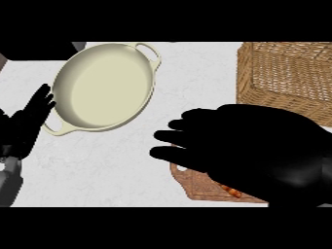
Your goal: Pick the croissant from the cutting board and place it in the basket
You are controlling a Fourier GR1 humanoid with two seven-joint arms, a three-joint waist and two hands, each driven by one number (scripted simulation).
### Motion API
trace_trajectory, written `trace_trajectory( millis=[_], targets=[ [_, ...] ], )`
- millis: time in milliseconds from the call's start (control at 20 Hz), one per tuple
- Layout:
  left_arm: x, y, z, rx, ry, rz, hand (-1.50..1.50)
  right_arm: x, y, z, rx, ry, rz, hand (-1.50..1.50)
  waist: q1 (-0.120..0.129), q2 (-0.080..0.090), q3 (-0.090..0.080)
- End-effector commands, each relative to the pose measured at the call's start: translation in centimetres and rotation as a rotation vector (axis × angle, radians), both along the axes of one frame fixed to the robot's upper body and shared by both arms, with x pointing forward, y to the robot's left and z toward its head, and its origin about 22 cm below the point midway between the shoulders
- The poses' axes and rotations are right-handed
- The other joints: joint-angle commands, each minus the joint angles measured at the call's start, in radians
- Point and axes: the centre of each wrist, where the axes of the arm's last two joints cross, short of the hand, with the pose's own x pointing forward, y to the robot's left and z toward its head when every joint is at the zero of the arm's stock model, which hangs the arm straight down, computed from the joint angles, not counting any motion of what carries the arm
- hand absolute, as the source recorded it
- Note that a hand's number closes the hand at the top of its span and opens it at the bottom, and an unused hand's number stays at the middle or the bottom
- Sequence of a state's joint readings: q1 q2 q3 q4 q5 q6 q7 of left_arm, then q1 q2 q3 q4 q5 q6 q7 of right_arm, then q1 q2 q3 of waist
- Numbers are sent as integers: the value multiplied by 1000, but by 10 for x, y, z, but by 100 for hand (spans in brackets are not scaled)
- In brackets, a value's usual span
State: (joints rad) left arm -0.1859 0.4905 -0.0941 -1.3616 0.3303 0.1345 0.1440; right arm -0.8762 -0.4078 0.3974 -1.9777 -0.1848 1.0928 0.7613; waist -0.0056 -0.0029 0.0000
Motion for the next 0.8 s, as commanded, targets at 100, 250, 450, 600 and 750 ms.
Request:
trace_trajectory(
  millis=[100,250,450,600,750],
  targets=[
    [1,17,20,4,-8,-17,0,-23,-44,-33,-10,-1,-33,-150,10,6,2],
    [-1,-4,-2,-8,-21,-22,0,-11,-32,-50,31,13,-25,-150,22,11,3],
    [3,-22,-1,-21,-20,-27,0,-12,-15,-84,50,16,-19,-150,27,11,3],
    [0,-24,3,-18,-18,-15,0,-6,-11,-116,128,59,-57,-150,29,9,3],
    [0,-6,10,14,-18,-13,0,1,-29,-138,147,69,-40,-150,17,6,2]
  ],
)
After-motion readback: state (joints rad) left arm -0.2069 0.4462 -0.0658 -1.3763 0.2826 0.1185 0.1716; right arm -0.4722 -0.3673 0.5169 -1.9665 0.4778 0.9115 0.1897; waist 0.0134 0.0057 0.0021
